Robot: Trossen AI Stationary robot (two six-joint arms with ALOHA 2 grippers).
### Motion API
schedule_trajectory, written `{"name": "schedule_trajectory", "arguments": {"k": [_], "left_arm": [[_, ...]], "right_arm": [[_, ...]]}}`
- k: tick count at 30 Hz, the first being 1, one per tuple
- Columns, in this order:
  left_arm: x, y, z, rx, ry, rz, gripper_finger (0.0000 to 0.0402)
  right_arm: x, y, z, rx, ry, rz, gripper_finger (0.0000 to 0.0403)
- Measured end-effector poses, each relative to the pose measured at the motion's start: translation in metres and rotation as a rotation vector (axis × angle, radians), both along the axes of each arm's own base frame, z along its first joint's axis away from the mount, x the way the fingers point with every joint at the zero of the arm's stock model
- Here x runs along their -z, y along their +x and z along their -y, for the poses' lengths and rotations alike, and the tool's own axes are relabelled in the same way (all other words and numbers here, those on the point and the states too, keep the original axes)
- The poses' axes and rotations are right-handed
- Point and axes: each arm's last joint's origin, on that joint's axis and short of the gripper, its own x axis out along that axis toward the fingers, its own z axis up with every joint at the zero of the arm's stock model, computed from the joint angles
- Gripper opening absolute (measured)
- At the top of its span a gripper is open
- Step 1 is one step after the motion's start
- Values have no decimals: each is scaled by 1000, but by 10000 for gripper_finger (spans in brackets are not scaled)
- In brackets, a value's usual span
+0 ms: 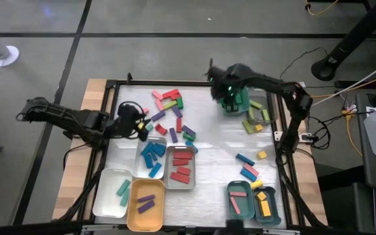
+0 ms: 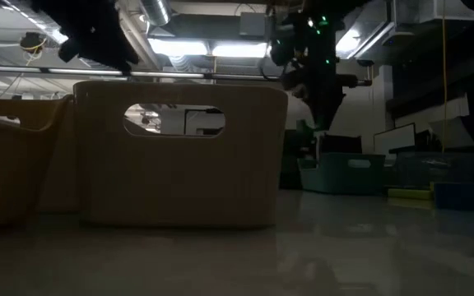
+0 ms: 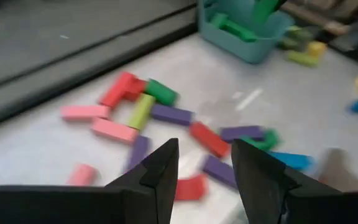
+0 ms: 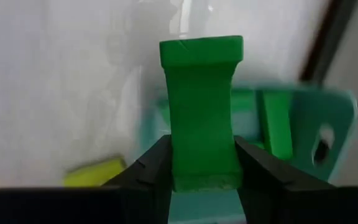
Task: Sort blocks
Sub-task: Put the green block into the top green bin
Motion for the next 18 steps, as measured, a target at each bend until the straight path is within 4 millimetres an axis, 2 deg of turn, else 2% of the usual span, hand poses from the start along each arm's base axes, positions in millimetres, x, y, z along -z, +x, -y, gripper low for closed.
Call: {"name": "schedule_trajectory", "arguments": {"k": [4, 8, 13, 18], "left_arm": [[3, 2, -20, -46, 90, -112, 136], [7, 2, -39, -95, 97, -200, 136], [14, 3, -57, -97, 20, -267, 136], [21, 6, -73, -62, -54, -327, 136]], "right_arm": [[1, -23, 36, 190, 25, 27, 141], [2, -41, 58, 354, 71, 65, 142], [2, -54, 72, 439, 77, 76, 142], [2, -56, 74, 449, 82, 80, 143]]}}
